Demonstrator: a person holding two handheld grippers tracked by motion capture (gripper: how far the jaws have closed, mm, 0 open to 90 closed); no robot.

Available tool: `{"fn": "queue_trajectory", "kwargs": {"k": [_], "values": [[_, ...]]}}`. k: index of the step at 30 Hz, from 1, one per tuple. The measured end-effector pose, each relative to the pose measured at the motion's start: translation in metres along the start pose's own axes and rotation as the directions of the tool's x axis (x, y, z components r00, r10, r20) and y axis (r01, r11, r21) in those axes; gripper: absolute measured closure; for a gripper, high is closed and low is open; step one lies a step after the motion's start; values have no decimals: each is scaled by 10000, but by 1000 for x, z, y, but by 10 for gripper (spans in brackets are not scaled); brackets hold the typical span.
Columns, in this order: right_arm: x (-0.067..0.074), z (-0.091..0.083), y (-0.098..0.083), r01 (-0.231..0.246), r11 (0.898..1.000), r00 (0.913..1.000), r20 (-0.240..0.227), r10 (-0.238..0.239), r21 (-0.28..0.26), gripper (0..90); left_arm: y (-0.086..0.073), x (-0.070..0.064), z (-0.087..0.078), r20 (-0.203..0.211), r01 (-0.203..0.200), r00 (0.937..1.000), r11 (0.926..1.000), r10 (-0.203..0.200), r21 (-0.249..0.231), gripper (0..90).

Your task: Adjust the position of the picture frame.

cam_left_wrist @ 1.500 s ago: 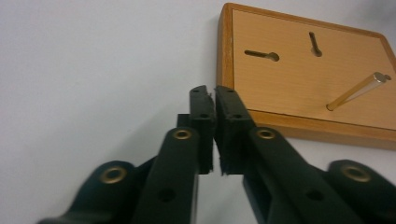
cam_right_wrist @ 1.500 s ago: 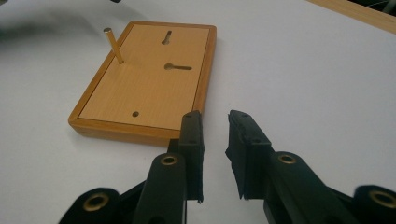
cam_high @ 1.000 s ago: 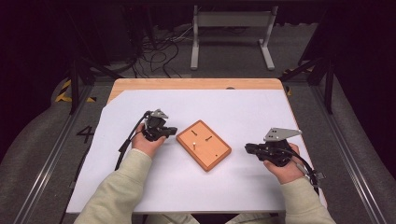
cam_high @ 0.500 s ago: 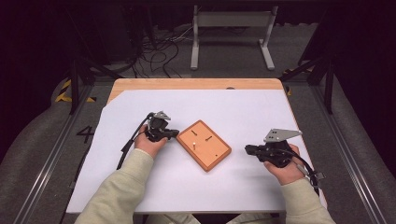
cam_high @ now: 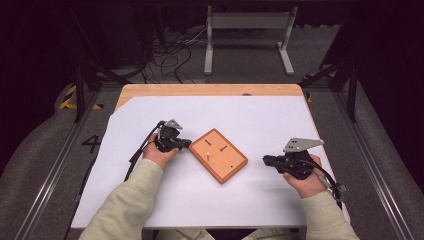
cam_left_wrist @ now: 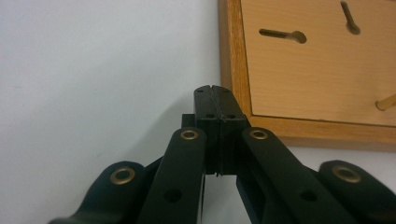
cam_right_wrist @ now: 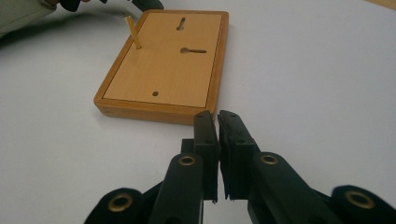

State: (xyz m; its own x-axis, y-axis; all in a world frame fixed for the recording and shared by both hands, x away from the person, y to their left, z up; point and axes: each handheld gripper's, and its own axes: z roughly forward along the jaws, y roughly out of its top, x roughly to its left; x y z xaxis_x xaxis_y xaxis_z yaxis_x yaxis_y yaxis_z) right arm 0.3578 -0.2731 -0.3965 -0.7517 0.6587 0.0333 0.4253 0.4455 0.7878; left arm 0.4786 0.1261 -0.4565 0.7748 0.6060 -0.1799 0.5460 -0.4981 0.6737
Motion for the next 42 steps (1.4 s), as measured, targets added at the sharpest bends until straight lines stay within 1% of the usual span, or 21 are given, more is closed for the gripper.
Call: {"fn": "queue_trajectory", "kwargs": {"k": [3, 5, 6, 7, 8, 10, 12, 15, 20, 21, 25, 28, 31, 32, 34, 35, 36, 37, 38, 42], "values": [[-1, 0, 0, -14, 10000, 10000, -2, 14, -10, 863, 0, -3, 1, 225, -157, 9996, 9998, 155, 80, 897], [-1, -1, 1, -15, 10000, 10000, -4, 15, -8, 863, 1, -7, 2, 369, -298, 9989, 9994, 292, 158, 897], [-1, -1, 1, -23, 10000, 10000, 3, 23, -10, 863, 1, -10, 2, 457, -310, 9985, 9993, 300, 210, 897], [-1, -1, 1, -22, 10000, 10000, 18, 22, -18, 864, 1, -11, 2, 546, -507, 9973, 9983, 491, 287, 897], [-1, -2, 1, -20, 10000, 10000, 36, 20, -20, 865, 1, -15, 2, 663, -565, 9963, 9976, 538, 393, 897], [-2, -3, 1, -59, 10000, 9999, 82, 59, 19, 866, 1, -18, 3, 869, -806, 9933, 9956, 762, 477, 897], [-3, -3, 0, -97, 9999, 9999, 116, 97, 59, 867, 2, -21, 4, 951, -872, 9921, 9949, 821, 514, 897], [-6, -4, -2, -262, 9994, 9994, 234, 257, 222, 873, 3, -29, 6, 1279, -973, 9878, 9933, 886, 631, 897], [-10, -3, -4, -520, 9974, 9979, 423, 499, 501, 888, 5, -39, 10, 1848, -1336, 9758, 9878, 1171, 796, 897], [-10, -3, -5, -608, 9964, 9970, 508, 578, 593, 893, 6, -41, 11, 1898, -1410, 9741, 9866, 1233, 824, 897], [-15, 1, -10, -946, 9891, 9916, 986, 837, 1126, 900, 6, -41, 9, 1925, -1297, 9748, 9886, 1128, 772, 891], [-19, 8, -15, -1226, 9807, 9864, 1278, 1034, 1525, 900, 7, -42, 5, 1604, -1299, 9801, 9890, 1172, 712, 870], [-20, 15, -17, -1345, 9728, 9854, 1293, 1111, 1889, 900, 7, -43, -1, 1277, -1250, 9850, 9900, 1158, 659, 865], [-20, 15, -17, -1345, 9728, 9854, 1293, 1111, 1889, 900, 7, -43, -1, 1277, -1250, 9850, 9900, 1158, 659, 861], [-20, 22, -18, -1423, 9651, 9850, 1271, 1163, 2197, 900, 7, -42, -6, 1142, -1255, 9864, 9904, 1184, 575, 858], [-20, 25, -17, -1436, 9643, 9846, 1299, 1167, 2225, 900, 7, -42, -8, 1079, -1191, 9877, 9915, 1129, 529, 854], [-21, 28, -17, -1503, 9650, 9834, 1332, 1235, 2147, 900, 5, -41, -11, 1049, -1150, 9884, 9925, 1101, 419, 833], [-21, 28, -17, -1503, 9650, 9834, 1332, 1235, 2147, 900, 5, -41, -11, 1049, -1150, 9884, 9925, 1101, 419, 829], [-21, 30, -17, -1542, 9643, 9831, 1311, 1279, 2152, 900, 4, -40, -14, 1056, -1034, 9895, 9939, 989, 381, 829], [-23, 40, -17, -1731, 9529, 9815, 1243, 1457, 2491, 900, -2, -36, -20, 1061, -814, 9913, 9963, 782, 264, 826]]}}
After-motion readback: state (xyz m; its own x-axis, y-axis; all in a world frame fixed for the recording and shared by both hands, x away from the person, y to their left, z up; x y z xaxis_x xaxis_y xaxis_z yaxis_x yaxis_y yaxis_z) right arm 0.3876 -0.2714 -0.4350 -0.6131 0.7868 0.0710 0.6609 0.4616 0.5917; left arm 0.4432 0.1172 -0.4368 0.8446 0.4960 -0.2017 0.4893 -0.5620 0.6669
